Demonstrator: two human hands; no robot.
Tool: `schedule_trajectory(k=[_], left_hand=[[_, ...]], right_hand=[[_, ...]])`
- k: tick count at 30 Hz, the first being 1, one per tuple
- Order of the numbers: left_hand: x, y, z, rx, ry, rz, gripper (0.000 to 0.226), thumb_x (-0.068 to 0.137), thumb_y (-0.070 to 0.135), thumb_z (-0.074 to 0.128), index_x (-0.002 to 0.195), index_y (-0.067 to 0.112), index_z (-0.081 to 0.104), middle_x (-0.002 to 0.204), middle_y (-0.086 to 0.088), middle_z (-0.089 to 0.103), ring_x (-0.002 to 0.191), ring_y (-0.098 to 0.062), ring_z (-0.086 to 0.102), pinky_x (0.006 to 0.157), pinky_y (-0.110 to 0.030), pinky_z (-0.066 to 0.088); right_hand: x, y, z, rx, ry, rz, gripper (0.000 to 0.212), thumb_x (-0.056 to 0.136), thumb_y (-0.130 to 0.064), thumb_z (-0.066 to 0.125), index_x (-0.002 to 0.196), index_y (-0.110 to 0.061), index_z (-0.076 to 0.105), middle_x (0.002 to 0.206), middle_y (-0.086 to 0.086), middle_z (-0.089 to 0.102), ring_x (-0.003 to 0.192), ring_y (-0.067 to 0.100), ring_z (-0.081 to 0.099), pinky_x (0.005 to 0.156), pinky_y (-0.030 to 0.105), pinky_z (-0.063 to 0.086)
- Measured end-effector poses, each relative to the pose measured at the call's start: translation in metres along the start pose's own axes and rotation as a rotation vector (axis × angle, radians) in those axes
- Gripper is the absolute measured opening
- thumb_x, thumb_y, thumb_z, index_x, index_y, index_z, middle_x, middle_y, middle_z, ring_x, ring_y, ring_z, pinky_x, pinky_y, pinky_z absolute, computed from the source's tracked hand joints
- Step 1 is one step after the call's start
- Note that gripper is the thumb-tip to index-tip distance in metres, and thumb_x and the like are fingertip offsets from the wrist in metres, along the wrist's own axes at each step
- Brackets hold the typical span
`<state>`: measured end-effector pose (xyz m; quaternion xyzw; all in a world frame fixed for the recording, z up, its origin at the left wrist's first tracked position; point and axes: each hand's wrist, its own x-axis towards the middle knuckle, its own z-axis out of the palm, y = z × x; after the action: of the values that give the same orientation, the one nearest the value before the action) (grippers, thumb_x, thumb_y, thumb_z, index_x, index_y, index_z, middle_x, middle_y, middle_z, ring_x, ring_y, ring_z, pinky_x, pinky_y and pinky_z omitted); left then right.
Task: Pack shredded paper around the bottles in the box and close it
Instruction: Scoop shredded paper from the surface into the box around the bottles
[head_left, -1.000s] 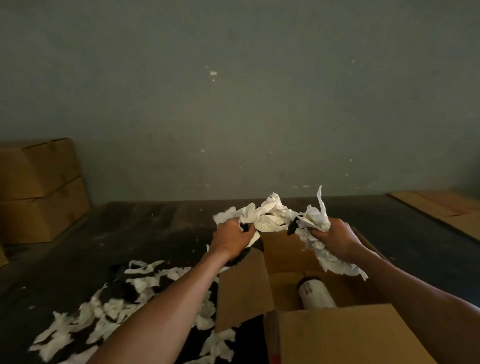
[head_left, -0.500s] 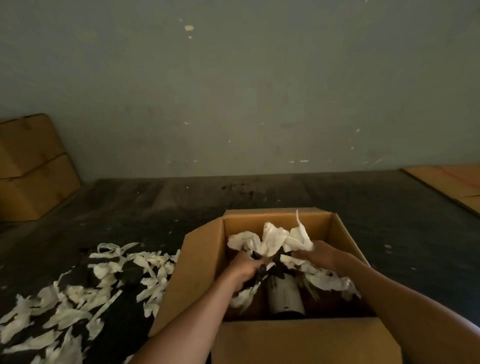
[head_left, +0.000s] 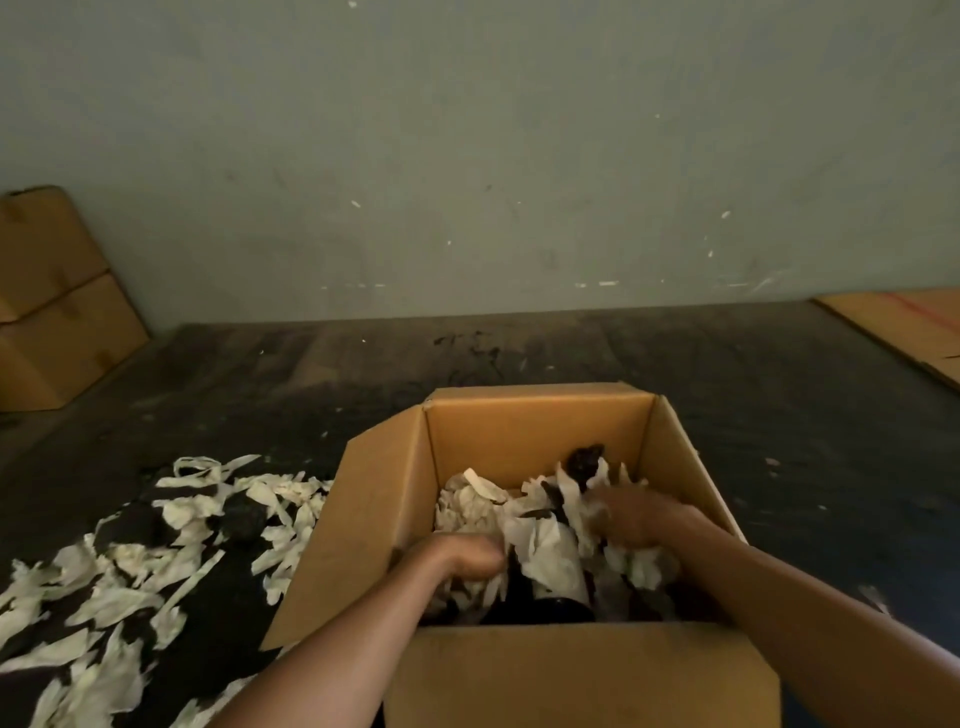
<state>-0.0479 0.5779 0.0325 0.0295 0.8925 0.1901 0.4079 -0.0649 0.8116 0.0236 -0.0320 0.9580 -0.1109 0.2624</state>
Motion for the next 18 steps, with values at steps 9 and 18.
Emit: schedule_trajectory(k=[9,18], left_hand=[[0.003,0.000,-0.007,0.259,-0.010,0.045,0.046,0.101,0.013,0.036,0.146,0.012,0.044,0.150,-0.010,0.044,0.133,-0.029,0.045,0.105,-0.040,0.042],[0.000,-0.003,0.012,0.260,-0.140,0.086,0.043,0.100,0.035,0.050,0.138,0.016,0.054,0.139,-0.008,0.055,0.114,-0.024,0.057,0.094,-0.038,0.048]], right_hand=[[0.001,0.005,-0.023,0.084,0.099,-0.011,0.031,0.101,-0.040,0.042,0.120,-0.022,0.058,0.120,0.006,0.062,0.105,0.020,0.059,0.093,0.040,0.047],[-0.034,-0.015,0.011,-0.117,-0.557,-0.058,0.040,0.099,-0.036,0.052,0.137,-0.024,0.055,0.134,0.005,0.059,0.118,0.024,0.059,0.098,0.039,0.050]])
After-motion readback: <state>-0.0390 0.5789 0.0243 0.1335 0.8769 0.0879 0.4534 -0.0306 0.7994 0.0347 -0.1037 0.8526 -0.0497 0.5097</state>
